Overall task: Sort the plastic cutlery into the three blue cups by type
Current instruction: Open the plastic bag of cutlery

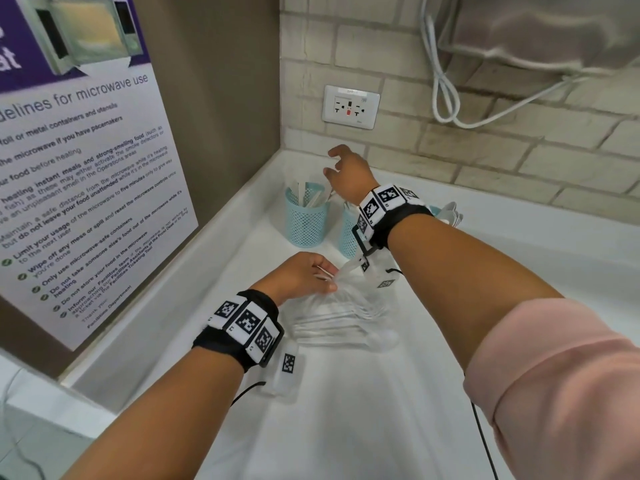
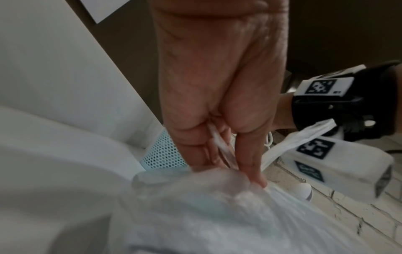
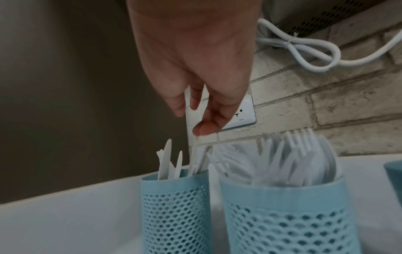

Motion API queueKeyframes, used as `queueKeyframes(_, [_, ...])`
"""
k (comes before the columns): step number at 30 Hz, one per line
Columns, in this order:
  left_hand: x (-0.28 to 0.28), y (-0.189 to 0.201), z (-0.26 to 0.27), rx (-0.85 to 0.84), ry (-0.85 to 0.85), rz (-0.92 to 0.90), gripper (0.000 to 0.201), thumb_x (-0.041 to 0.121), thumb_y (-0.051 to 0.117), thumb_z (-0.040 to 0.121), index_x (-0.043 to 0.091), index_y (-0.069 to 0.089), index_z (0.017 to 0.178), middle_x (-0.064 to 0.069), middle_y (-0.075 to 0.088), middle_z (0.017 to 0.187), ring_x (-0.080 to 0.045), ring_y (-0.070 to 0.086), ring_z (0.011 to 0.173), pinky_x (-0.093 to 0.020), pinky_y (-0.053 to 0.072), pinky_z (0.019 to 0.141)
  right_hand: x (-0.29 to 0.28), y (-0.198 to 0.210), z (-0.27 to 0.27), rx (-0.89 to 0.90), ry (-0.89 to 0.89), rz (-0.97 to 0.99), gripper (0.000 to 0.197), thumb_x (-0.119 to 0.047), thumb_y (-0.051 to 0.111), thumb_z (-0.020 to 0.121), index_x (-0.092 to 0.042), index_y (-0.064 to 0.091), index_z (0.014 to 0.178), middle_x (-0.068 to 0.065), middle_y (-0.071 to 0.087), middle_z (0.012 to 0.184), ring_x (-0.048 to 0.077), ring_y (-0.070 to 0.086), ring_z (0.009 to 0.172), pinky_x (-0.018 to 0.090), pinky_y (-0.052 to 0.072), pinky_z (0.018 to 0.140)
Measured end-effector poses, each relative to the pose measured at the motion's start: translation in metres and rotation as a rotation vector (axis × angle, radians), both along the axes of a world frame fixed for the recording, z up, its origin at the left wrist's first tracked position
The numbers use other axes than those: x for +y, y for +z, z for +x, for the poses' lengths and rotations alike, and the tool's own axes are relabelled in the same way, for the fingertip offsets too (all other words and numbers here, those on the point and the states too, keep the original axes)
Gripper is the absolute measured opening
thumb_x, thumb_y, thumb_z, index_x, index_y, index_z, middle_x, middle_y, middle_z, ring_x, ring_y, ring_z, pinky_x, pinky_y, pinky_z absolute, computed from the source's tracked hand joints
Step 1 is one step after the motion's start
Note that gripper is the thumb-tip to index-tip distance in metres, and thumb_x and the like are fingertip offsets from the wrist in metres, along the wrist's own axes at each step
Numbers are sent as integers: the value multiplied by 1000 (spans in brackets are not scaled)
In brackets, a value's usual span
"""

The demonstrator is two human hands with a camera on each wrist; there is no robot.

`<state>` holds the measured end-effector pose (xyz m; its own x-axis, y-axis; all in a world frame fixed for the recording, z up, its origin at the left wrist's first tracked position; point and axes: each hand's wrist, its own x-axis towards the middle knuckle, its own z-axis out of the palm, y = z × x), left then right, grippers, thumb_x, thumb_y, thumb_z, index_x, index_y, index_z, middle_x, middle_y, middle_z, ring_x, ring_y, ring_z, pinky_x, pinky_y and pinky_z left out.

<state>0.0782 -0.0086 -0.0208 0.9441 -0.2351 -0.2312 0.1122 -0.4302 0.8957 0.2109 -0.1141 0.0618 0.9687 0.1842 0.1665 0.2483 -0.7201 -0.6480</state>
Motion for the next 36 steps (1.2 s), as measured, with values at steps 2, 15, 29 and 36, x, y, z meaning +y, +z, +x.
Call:
queueKeyframes(2, [0,2,-1,-8,5,-12,21,8,75,77,21,62,85,5,64,87,-10,61,88,-22,48,84,-12,12,-10,-47,9,-21,30,-13,52,90,-6,55,119,17,62,107,20,58,84,20,47,70])
queueKeyframes(15, [-12,30,-6,-76,-35,-85,44,-9,74,70,13,56,104,-4,64,89,-11,61,79,-25,50,83,-61,5,-79,900,297,-508,24,-39,63,86,-18,58,97,-2,65,88,9,59,80,23,46,71])
queueKeyframes(29, [-14,12,-16,-85,19,35,37,5,81,69,10,61,100,0,64,82,-9,59,74,-16,46,71,-76,-13,-102,775,281,-305,10,-13,68,83,-14,66,92,7,63,88,16,56,77,24,53,72])
queueKeyframes(36, [-19,6,-22,-135,86,-60,27,3,77,73,4,66,98,-2,65,75,1,59,62,-4,44,56,-85,-14,-107,695,250,-670,30,-44,64,84,-15,61,80,-2,56,71,14,50,67,27,44,75])
